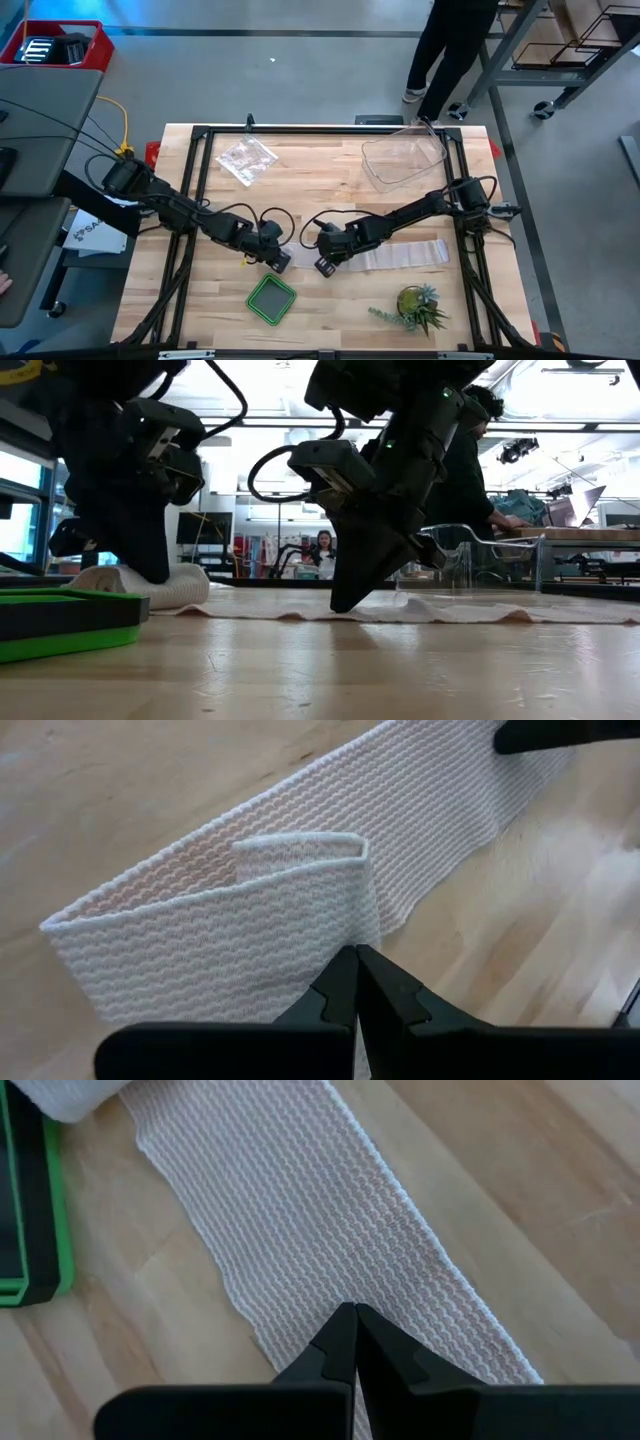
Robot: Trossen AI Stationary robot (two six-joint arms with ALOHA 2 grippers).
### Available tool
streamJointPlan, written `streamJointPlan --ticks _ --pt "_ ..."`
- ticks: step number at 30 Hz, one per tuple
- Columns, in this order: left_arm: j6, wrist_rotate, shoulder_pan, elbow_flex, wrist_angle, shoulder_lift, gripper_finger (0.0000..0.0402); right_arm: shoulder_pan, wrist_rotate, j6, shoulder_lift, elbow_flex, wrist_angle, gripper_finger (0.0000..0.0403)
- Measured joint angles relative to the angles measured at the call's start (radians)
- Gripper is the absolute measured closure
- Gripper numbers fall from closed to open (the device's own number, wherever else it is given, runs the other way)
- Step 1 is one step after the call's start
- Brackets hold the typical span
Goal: Roll bandage
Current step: Roll the white bandage
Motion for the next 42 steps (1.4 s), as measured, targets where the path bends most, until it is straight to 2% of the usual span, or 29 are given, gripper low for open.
streamJointPlan --ticks 11,17,28,35,42 --pt "-0.022 -0.061 0.047 0.0 -0.012 0.0 0.0401 0.03 -0.032 -0.007 -0.003 0.002 -0.093 0.0403" --pt "-0.03 -0.084 0.084 -0.001 -0.013 0.0 0.0401 0.04 -0.049 0.0 -0.002 0.002 -0.09 0.0403" --pt "-0.065 -0.106 0.089 -0.002 -0.005 -0.006 0.0401 0.04 -0.054 -0.008 -0.001 0.002 -0.089 0.0403" --pt "-0.212 -0.103 0.002 -0.002 -0.079 -0.007 0.0401 0.028 -0.042 -0.008 0.0 0.0 -0.088 0.0403" --pt "-0.42 -0.163 -0.08 -0.003 -0.198 -0.004 0.0401 0.013 -0.044 -0.03 0.002 -0.001 -0.053 0.0403"
